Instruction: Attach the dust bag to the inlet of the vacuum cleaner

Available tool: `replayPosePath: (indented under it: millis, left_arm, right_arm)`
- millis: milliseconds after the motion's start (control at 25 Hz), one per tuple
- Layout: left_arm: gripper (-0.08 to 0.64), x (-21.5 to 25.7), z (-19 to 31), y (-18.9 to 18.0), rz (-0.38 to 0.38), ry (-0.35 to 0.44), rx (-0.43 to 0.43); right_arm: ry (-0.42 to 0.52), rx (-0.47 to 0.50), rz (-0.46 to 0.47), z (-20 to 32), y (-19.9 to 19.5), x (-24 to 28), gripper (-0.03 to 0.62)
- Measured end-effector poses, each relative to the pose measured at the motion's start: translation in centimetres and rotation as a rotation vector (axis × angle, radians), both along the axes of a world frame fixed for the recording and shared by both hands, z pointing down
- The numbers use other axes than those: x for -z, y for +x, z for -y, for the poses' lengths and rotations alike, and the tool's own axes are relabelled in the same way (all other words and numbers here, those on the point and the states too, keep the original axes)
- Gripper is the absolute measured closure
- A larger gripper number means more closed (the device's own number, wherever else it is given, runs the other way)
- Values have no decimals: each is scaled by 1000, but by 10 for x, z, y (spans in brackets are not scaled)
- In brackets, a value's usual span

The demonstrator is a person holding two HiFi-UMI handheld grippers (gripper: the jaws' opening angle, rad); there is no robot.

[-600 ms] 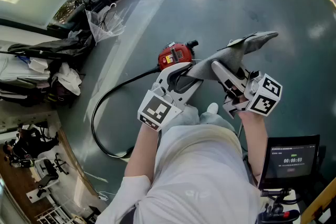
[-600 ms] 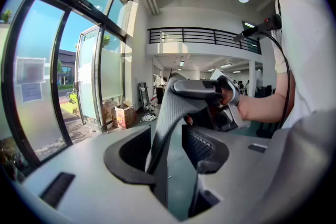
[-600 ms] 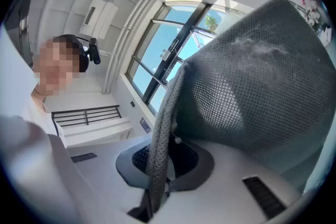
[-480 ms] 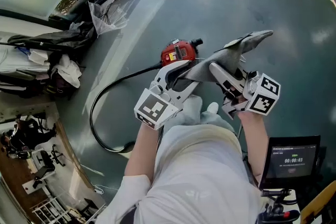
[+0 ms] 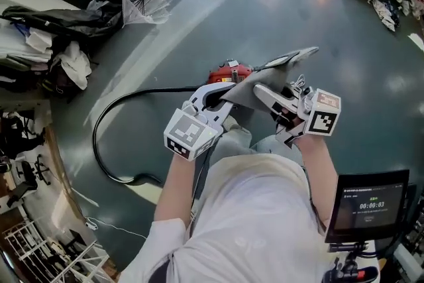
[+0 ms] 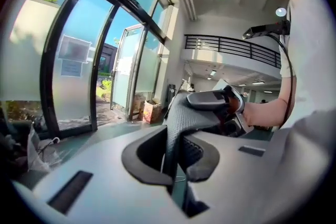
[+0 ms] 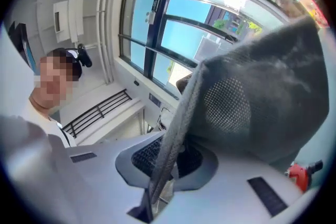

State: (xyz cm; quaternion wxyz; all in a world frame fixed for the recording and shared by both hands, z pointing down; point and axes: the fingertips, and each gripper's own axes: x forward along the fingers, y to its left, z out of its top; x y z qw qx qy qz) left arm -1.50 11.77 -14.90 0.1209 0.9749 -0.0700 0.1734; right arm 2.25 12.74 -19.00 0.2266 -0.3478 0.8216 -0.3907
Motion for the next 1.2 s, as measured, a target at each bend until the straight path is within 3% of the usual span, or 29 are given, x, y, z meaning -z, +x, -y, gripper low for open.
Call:
replayPosePath:
  millis: [240,560,640,760,840,1000,1120,1200]
  left_arm:
    - [541,-27,90,-46,112,-11,225]
    - [541,-25,94,-87,217,8,460]
    - [541,-24,103,-96,262,16,531]
    - [543,-19,116,-110,336,51,606]
    - [543,-11,117,-112,370,79,620]
    - [543,-1,115,-116,431,121,653]
    - [543,3,111,-127,440,124,675]
    - [543,4,105,-129,448,132,672]
  right_arm:
    - [-69,283,0,74,-36,-36,550]
    - [-20,574,75,69,-50,-42,532]
    - [-9,619,93,79,-38,-46,532]
    - [26,595,84,105,-6,-54,532]
    - [100,542,0,123,15,-59,532]
    - [391,443,-388,152,33,-63,532]
    - [600,469,-622,167,20,-55,532]
    - [726,530,-755,171,7,-51,458]
